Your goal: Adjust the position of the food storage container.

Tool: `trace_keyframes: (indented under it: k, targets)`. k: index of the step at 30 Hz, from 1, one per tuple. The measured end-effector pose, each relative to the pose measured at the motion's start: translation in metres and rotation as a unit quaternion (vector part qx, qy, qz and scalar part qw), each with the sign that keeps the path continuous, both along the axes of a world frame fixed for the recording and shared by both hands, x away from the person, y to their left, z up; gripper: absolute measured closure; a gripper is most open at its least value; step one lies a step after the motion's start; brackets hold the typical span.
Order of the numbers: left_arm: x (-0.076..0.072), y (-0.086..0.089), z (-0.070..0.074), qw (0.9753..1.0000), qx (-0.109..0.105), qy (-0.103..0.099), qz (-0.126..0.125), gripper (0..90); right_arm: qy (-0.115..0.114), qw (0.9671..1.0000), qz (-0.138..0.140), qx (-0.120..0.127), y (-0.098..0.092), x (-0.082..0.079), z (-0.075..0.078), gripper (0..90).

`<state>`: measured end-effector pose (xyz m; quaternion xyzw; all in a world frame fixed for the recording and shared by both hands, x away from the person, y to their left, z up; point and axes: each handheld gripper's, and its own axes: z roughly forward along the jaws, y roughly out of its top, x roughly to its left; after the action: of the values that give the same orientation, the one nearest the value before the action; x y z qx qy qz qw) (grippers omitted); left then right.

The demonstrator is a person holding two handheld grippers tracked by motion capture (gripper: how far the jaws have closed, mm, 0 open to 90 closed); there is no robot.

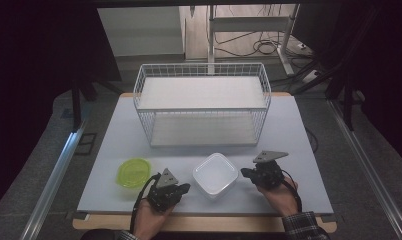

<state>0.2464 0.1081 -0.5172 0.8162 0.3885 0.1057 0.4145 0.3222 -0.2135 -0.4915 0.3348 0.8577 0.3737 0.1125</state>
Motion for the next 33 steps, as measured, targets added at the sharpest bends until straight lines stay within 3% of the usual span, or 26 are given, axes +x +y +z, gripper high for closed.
trace_keyframes:
  k: [3, 8, 18, 33]
  targets:
    - [0.007, -0.006, -0.004, 0.9999, 0.01, 0.008, 0.001, 88.5, 0.005, 0.9999, 0.012, -0.001, 0.006, 0.007, -0.004, 89.1]
    - [0.014, -0.01, -0.008, 0.9999, 0.011, 0.01, 0.005, 88.6, 0.004, 0.9997, 0.024, -0.006, 0.01, 0.003, -0.004, 89.2]
    - [0.023, -0.002, -0.01, 0.9997, 0.013, 0.013, 0.018, 88.0, 0.005, 0.9985, 0.052, -0.015, 0.02, -0.021, -0.004, 89.0]
    - [0.04, -0.004, -0.011, 0.9996, 0.013, 0.012, 0.023, 89.1, 0.02, 0.9989, 0.042, -0.011, 0.023, -0.034, -0.005, 88.6]
